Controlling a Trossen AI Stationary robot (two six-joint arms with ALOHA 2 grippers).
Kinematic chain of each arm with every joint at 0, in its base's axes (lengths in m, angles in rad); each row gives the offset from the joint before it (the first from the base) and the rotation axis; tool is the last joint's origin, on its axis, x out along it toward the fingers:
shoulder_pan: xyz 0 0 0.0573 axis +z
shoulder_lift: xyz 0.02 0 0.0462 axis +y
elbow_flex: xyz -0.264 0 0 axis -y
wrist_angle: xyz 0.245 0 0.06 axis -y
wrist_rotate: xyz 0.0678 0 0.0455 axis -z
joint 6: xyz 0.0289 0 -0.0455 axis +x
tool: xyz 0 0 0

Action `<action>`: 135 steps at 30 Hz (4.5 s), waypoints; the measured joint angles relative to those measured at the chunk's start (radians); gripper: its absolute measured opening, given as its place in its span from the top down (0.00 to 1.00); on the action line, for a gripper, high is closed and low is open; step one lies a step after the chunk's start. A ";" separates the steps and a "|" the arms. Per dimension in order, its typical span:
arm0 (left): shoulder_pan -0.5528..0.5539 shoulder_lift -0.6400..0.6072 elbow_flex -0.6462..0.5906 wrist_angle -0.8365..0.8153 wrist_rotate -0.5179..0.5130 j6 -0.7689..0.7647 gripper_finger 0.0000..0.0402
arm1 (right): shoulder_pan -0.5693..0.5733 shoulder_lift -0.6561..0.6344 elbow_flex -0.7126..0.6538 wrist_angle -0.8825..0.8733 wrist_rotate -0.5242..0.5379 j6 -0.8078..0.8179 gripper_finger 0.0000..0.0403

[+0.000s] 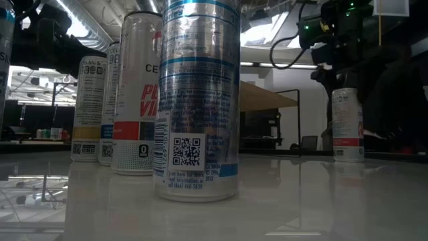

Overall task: Place canned beverage on shelf
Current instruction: Put the white-pink soda can on the shelf

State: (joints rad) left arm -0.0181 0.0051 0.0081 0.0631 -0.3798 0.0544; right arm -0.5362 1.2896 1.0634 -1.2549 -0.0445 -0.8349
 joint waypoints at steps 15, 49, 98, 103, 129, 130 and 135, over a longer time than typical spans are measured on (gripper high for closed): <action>0.000 0.000 0.000 0.000 0.000 0.000 1.00 | 0.000 0.000 0.000 -0.006 -0.002 0.211 0.39; 0.000 0.000 0.000 0.000 0.000 0.000 1.00 | -0.001 0.000 0.000 0.050 0.018 1.250 0.32; 0.000 0.000 0.000 0.000 0.000 0.000 1.00 | -0.001 -0.001 0.063 0.045 -0.002 0.716 0.13; 0.000 0.000 0.000 0.000 0.000 0.001 1.00 | -0.001 -0.001 0.063 0.042 -0.006 0.592 0.13; 0.000 0.000 0.000 0.000 0.000 0.001 1.00 | 0.000 -0.002 -0.019 0.080 -0.008 0.512 0.13; 0.000 0.000 0.000 0.000 0.000 0.001 1.00 | 0.000 -0.002 -0.019 0.080 -0.008 0.512 0.13; 0.000 0.000 0.000 0.000 0.000 0.001 1.00 | 0.000 -0.002 -0.019 0.080 -0.008 0.513 0.15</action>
State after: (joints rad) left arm -0.0181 0.0048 0.0078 0.0631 -0.3798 0.0551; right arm -0.5365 1.2881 1.0439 -1.1744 -0.0528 -0.3218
